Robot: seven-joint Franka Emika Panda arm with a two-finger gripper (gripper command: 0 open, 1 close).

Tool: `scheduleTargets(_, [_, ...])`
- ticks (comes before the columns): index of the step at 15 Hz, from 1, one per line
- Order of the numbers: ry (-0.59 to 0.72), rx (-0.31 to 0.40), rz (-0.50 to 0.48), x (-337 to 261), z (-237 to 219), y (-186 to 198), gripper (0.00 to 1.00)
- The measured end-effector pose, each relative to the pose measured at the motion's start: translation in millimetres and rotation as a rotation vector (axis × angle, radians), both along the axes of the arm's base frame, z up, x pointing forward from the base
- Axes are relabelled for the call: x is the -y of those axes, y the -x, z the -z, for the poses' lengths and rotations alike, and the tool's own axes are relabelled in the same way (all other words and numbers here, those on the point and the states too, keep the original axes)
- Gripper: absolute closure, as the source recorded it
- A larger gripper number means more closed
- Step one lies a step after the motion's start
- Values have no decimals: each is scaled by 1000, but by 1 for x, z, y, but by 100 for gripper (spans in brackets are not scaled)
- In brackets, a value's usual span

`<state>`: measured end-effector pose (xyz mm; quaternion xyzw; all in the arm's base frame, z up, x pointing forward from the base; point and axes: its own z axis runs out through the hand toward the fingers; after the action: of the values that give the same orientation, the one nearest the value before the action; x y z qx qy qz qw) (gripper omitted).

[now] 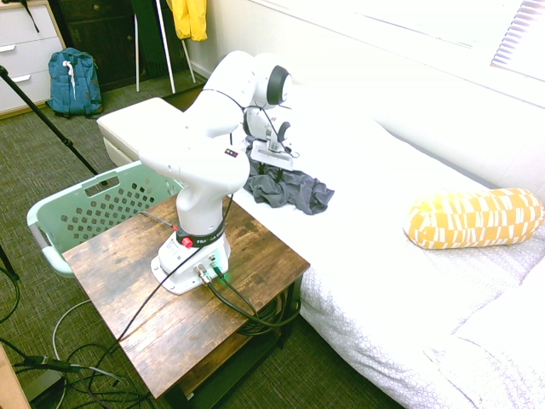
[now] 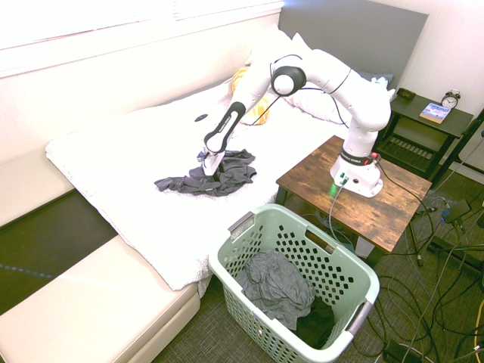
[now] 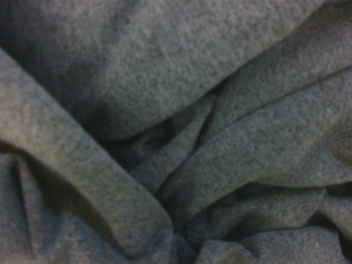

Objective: Put my clothes in the laundry bag

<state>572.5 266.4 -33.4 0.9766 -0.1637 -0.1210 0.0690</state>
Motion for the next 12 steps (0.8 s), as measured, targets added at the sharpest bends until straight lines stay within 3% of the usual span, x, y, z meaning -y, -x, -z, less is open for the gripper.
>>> scheduleTargets(8, [-7,-7,1,3,1,1,100])
scheduleTargets(12, [-10,18,11,7,-23,6,100])
